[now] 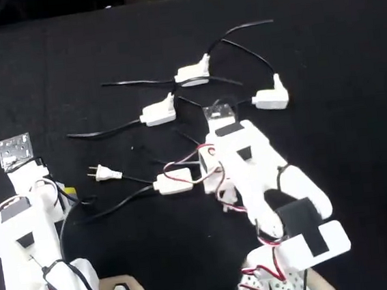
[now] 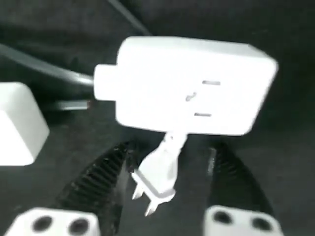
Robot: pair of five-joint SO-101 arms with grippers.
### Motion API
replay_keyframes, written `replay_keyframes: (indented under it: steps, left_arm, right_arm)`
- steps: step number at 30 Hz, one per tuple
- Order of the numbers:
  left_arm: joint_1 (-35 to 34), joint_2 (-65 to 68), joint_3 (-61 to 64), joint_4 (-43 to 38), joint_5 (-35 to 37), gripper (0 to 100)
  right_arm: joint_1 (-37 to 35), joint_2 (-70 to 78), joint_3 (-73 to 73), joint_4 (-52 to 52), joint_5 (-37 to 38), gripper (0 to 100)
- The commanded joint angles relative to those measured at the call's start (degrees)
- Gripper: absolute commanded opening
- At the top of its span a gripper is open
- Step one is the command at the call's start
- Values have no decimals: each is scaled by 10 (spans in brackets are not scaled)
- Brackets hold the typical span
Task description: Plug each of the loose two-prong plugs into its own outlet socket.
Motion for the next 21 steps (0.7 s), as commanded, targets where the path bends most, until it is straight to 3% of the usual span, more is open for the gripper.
replay_keyframes:
  steps: [1, 10, 21]
  left_arm:
    - [7, -8, -3, -9, 0, 264]
    - [7, -8, -3, -9, 0, 264]
    - [7, -9, -3, -9, 0, 264]
  right_arm:
    - [1, 18, -22, -40, -8, 44]
    - [3, -10, -74, 54, 16, 12]
    - [3, -282, -92, 101, 127, 12]
